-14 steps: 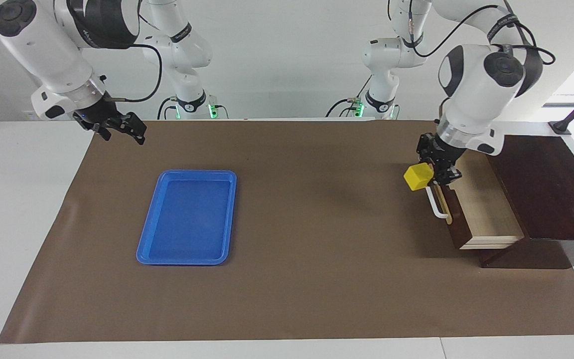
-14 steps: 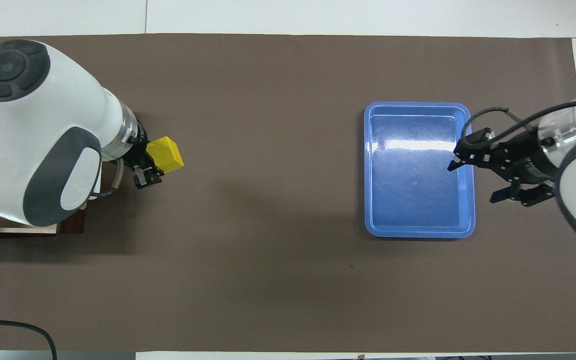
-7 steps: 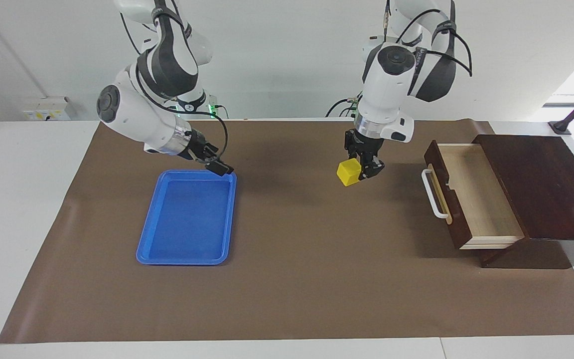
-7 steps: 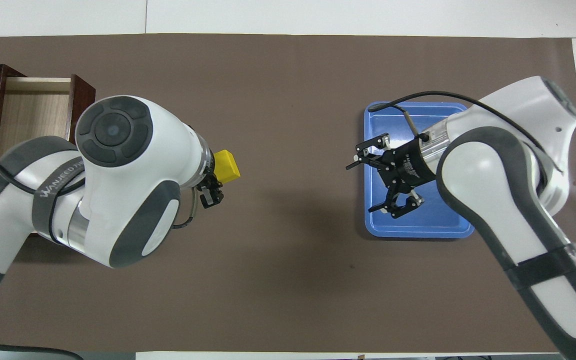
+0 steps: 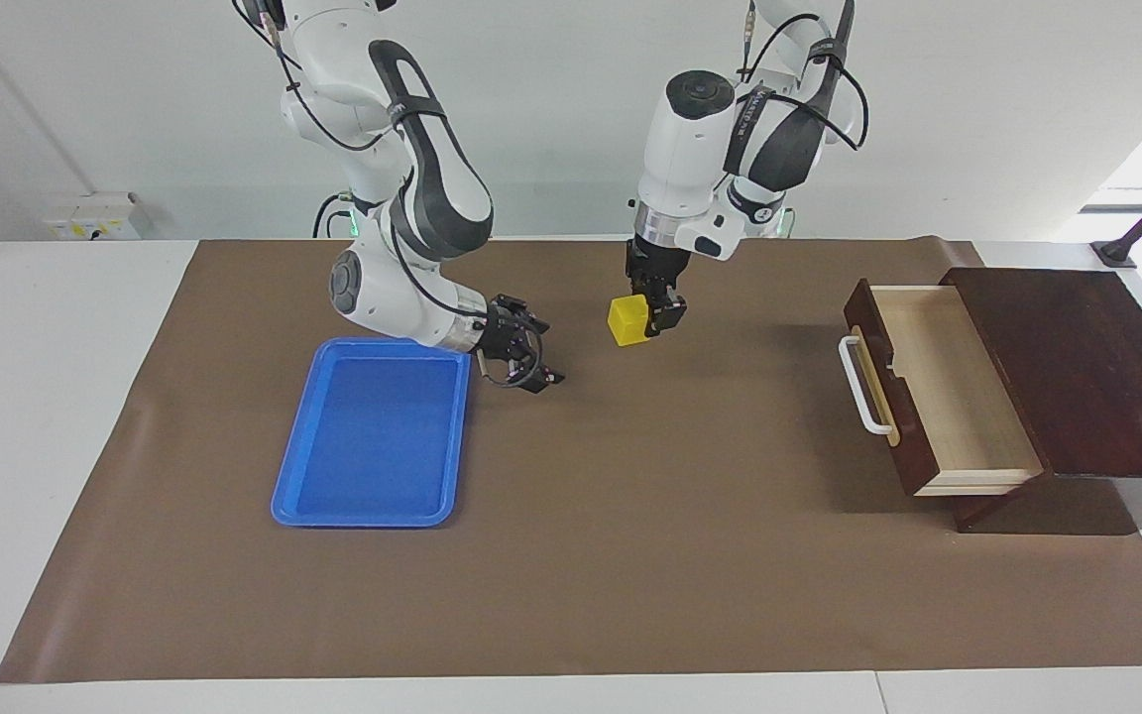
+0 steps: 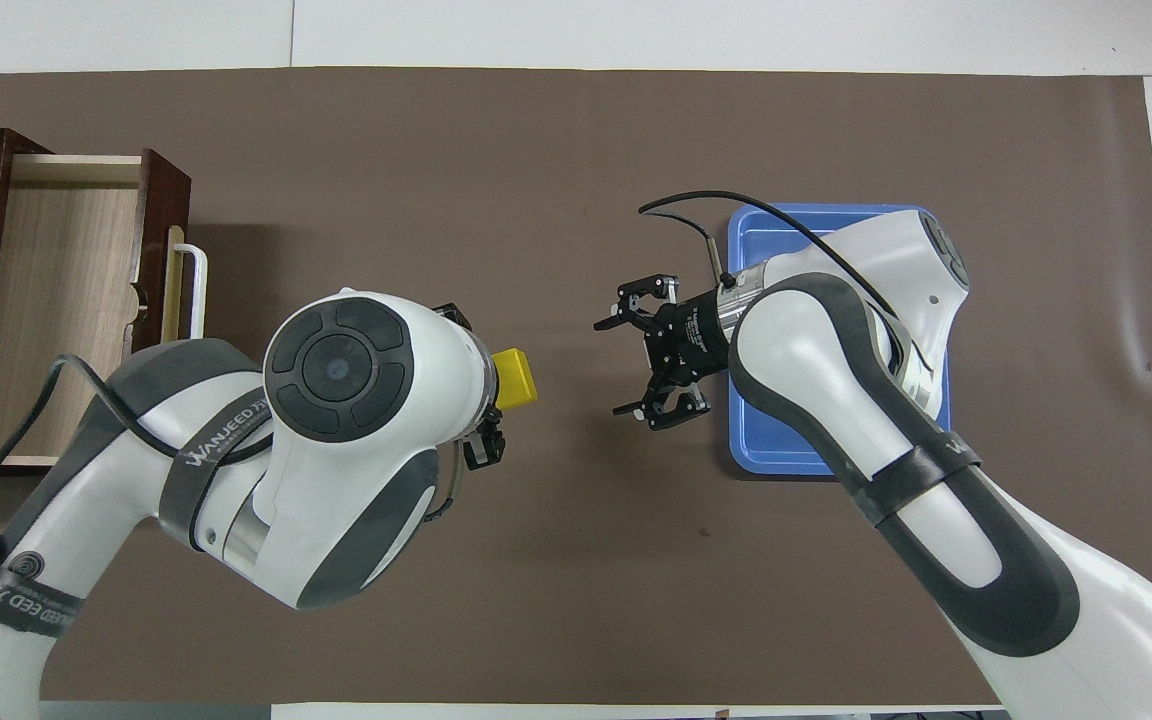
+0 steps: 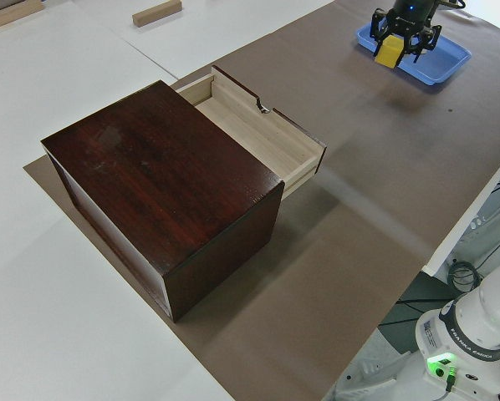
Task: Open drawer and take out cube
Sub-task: 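Lift the cube out with the left gripper while the right gripper approaches, then grasp the yellow cube with the right gripper from the left gripper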
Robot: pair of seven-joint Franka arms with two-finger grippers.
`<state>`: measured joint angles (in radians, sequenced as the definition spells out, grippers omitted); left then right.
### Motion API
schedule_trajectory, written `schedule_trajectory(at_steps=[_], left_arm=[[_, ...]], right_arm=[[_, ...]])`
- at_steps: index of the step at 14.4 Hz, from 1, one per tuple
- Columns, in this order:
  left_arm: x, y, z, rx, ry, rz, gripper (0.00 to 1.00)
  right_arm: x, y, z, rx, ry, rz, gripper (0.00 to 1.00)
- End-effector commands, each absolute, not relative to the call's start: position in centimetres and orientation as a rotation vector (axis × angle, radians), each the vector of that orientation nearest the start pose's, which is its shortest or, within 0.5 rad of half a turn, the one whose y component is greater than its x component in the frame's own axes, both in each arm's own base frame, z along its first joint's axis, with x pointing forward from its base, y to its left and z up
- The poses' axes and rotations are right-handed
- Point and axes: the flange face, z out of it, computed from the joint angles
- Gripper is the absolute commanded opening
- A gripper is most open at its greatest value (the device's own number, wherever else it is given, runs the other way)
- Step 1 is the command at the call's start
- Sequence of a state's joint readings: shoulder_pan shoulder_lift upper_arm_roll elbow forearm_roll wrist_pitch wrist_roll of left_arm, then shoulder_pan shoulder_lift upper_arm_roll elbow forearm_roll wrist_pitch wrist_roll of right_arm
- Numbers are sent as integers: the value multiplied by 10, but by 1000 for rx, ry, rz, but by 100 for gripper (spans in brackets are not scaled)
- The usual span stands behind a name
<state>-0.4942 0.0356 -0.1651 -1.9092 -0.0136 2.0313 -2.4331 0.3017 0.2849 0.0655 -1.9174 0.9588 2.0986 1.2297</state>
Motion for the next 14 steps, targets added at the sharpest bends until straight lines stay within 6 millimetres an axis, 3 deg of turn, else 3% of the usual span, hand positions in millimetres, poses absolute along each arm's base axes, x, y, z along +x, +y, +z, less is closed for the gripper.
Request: schedule_trajectory(at_steps=[1,4,7,10,12,14], left_arm=[[447,-348,483,1892,2375,-40,12],[448,-348,483,1890,2373,-40,12],[449,-348,483,1888,2374,-40,12],[449,-347,482,1888,2376,-38,12],[448,-347,478,1890,2375,-38,12],[447,-347,478,1889,2376,-40,12]], right_arm=[[566,280,360,-1810,1707,877,100],[549,309,364,-1852,1679,858,100],[524,314,377,-1887,1646,855,100],[511,309,394,-1885,1635,844,100],[504,319,402,-1896,1617,845,100],[498,323,397,-1905,1618,830,100]])
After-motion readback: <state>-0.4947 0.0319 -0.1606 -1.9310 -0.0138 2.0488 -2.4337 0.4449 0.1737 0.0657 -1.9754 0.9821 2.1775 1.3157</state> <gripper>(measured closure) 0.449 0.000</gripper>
